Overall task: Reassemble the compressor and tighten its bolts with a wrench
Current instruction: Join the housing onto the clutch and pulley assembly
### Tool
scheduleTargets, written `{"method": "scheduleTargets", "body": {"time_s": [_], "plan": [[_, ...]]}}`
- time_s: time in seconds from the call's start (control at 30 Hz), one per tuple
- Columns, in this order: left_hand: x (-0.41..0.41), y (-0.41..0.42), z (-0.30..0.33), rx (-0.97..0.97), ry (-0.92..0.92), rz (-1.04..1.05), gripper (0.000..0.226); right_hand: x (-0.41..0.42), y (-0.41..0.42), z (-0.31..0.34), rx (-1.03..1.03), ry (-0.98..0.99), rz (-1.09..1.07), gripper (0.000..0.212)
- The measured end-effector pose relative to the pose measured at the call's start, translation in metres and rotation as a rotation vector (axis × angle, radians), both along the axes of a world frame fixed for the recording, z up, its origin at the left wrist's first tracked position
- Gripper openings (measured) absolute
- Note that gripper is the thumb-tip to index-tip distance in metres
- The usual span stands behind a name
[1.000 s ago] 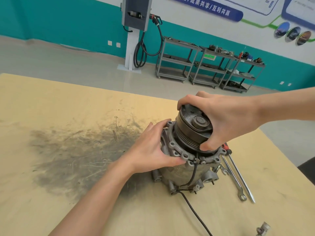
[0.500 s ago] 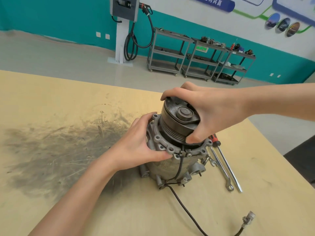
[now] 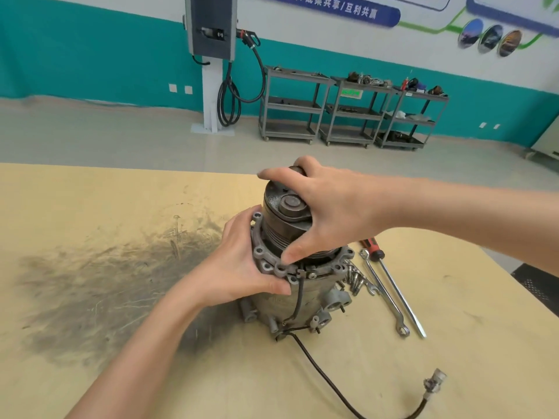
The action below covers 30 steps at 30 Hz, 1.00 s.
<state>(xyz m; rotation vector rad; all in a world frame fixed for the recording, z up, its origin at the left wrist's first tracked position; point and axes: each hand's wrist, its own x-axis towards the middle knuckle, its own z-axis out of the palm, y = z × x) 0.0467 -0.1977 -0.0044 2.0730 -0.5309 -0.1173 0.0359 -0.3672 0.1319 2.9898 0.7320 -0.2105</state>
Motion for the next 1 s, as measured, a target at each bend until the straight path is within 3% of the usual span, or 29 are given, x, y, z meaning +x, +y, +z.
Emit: {"method": "scheduleTargets", "body": {"time_s": [0.17, 0.63, 0.83, 1.0], "plan": [[-0.002, -0.001, 0.0, -0.007, -0.031, -0.004, 0.114, 0.007, 0.002, 0.003, 0.017, 0.042, -0.003, 0.088], [0.0, -0.001, -0.004, 0.103, -0.194, 0.053, 0.107, 0.013, 0.002, 0.013, -0.002, 0.074, 0.121, 0.087], [-0.003, -0.003, -0.003, 0.073, -0.143, 0.076, 0.103, 0.013, 0.0, 0.013, -0.024, 0.073, 0.12, 0.087], [-0.003, 0.007, 0.001, 0.069, -0.032, -0.018, 0.127, 0.014, -0.001, 0.008, -0.014, 0.041, 0.133, 0.089]]}}
